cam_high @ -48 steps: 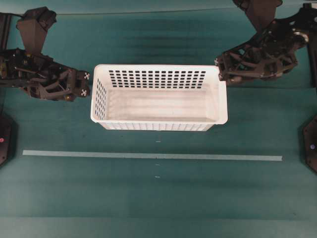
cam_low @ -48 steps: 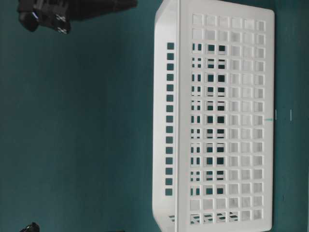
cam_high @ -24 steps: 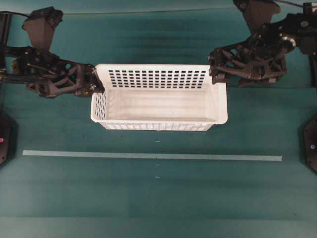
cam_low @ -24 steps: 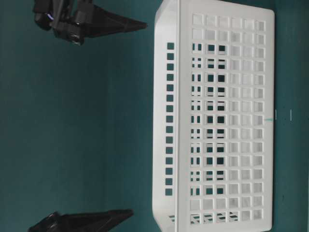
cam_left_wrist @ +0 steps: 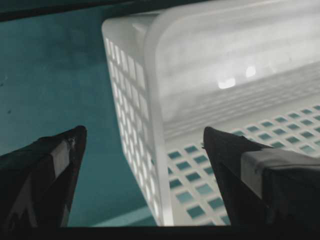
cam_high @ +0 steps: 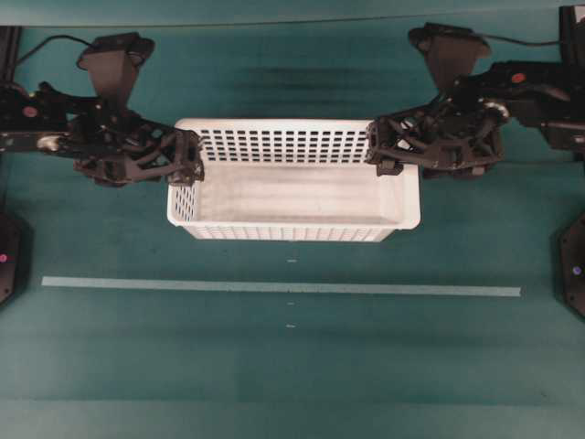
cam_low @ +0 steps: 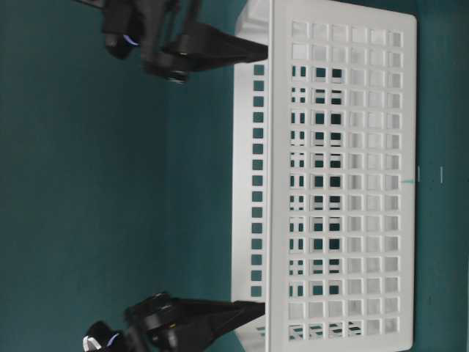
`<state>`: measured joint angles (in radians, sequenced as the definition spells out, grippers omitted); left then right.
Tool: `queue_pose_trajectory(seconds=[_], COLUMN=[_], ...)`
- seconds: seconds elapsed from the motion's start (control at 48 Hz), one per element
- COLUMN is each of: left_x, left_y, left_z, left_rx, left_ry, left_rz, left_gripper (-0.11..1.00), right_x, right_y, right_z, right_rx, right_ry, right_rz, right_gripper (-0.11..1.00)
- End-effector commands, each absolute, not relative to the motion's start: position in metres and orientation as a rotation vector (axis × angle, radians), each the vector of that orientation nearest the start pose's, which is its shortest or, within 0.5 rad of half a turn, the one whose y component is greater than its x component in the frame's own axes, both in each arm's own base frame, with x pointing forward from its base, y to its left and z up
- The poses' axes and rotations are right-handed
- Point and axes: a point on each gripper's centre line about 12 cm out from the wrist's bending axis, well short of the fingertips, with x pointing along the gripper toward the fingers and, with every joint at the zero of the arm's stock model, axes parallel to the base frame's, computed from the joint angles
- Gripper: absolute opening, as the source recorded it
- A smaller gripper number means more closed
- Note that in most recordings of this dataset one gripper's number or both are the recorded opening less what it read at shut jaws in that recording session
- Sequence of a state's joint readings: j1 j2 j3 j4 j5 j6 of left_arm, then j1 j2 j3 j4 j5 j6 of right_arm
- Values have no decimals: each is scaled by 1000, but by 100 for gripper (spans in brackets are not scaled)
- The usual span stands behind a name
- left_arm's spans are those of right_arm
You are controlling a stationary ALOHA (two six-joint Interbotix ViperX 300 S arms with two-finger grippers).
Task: Lift the white basket with both hands.
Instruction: 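Lower both grippers onto the basket's end rims and close them, then lift the basket with both grippers and pull it toward the front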
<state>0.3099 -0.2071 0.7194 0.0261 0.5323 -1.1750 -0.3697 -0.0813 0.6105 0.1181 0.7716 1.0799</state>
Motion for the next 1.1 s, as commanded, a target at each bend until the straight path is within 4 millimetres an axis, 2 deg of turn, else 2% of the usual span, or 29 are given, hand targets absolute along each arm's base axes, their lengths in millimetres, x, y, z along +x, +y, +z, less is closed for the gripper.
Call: queue_pose_trajectory(seconds=[0.0,0.125,0.562,0.729,0.792,0.854,1.0,1.042,1.083], left_x=[306,308,308,307,305,304,302,302,302], left_y=[100,101,101,100,100,99,99,99,99], left_z=[179,172,170,168,165,164,163,163,163], left_rx=[-1184,-1184,-1186,-1187,-1189,-1190,-1187,-1190,-1188], left_ry=[751,762,765,771,783,796,803,802,801], left_rz=[864,869,873,878,886,896,899,900,899], left_gripper=[94,94,93,86,79,65,24,16,10], right_x=[311,313,314,314,315,315,316,316,317], right_y=[-106,-107,-107,-107,-106,-107,-108,-108,-107], right_z=[159,157,151,148,148,147,145,144,144], right_rx=[1265,1266,1272,1287,1294,1299,1297,1297,1295], right_ry=[1012,1000,999,996,995,987,985,986,986], right_rz=[-974,-970,-978,-992,-997,-1000,-997,-998,-996], right_gripper=[94,94,93,89,82,72,35,23,18])
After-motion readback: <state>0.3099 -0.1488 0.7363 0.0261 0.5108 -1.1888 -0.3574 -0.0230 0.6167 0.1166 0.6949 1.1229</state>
